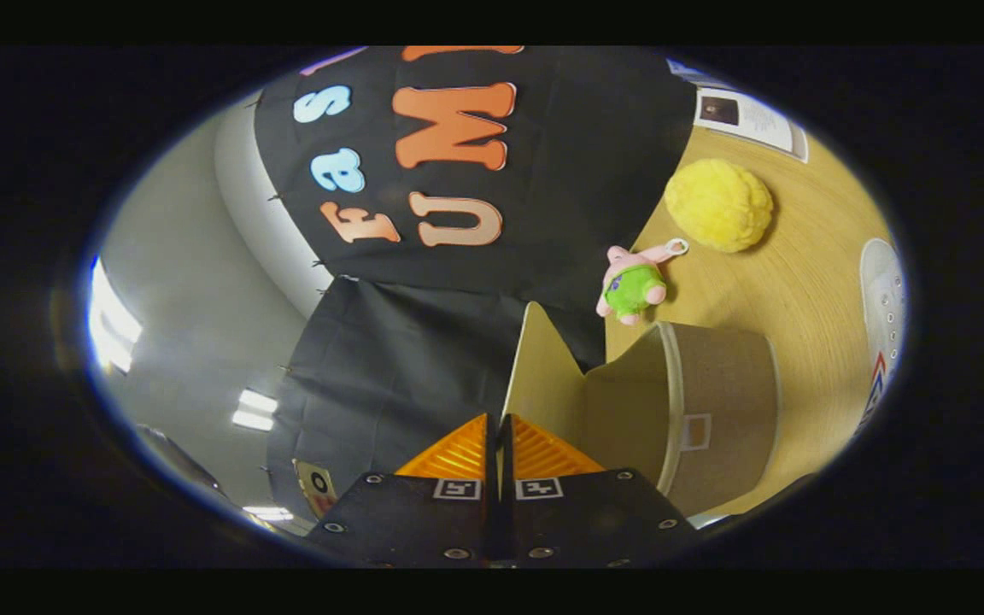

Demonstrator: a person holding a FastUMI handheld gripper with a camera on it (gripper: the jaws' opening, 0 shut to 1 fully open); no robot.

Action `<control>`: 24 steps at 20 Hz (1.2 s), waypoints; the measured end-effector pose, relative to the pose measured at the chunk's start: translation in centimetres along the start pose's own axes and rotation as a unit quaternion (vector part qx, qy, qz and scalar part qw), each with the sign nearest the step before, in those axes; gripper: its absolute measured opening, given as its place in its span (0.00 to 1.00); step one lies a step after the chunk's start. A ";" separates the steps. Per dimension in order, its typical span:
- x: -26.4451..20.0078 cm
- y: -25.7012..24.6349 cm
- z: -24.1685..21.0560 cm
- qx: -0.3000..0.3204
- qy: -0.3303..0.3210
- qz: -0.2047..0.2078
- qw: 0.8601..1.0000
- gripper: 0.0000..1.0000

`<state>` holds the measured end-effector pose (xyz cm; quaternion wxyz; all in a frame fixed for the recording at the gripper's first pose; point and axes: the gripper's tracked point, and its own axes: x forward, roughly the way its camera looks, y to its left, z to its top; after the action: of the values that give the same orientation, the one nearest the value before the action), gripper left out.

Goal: Open the storage box then place both shoes into the box .Put the left shoe in first, then the right shoe, with the right side of both shoes facing outward in a uniform manner.

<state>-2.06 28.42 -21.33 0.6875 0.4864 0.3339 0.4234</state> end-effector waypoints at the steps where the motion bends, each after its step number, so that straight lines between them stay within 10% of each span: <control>1: 0.4 0.8 -0.2 -0.008 -0.001 -0.002 1.000 0.00; 24: 14.9 10.7 -8.0 -0.279 0.014 -0.100 0.955 0.04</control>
<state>-5.56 46.79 -14.28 0.8296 0.2338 0.2592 0.4359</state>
